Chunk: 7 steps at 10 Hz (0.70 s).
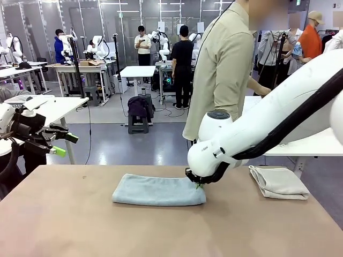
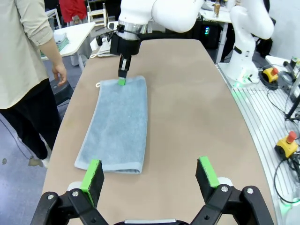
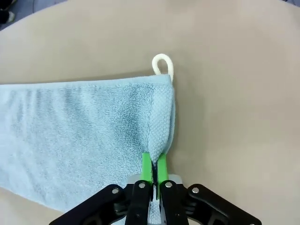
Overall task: Fold the towels and place them in the basket.
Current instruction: When a person lays out a Towel with hook on the table, fold it in half twice.
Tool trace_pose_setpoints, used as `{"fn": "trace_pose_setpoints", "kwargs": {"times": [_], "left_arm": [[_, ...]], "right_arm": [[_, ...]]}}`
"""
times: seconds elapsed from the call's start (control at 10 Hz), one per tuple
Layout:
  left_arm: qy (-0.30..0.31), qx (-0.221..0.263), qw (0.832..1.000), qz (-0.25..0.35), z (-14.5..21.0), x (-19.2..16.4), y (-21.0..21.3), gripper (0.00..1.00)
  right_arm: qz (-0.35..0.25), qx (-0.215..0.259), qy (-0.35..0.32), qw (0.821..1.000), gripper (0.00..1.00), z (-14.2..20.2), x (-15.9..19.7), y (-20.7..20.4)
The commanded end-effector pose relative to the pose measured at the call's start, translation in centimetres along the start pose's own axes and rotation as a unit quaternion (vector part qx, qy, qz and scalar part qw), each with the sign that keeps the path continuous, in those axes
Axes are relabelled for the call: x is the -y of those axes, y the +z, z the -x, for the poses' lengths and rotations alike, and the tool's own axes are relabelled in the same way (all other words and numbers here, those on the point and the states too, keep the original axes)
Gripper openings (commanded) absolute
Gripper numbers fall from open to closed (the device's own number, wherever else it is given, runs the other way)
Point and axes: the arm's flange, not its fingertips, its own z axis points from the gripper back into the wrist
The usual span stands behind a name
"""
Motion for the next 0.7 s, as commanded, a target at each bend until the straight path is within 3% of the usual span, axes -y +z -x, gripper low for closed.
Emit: {"fn": "trace_pose_setpoints", "kwargs": {"times": [0.0, 0.3, 0.6], "left_arm": [[-0.005, -0.002, 1.000, -0.002, -0.1, 0.5, 0.0, 1.00], [-0.005, -0.002, 1.000, -0.002, -0.1, 0.5, 0.0, 1.00], [-0.005, -0.002, 1.000, -0.002, -0.1, 0.5, 0.0, 1.00]], "right_arm": [[0.022, 0.009, 0.020, 1.000, 0.00, 0.8, 1.4, 2.8], [0.046, 0.017, 0.038, 0.998, 0.00, 0.7, 0.3, 5.6], [0.086, 0.019, 0.037, 0.995, 0.00, 0.4, -5.4, 7.3]]}}
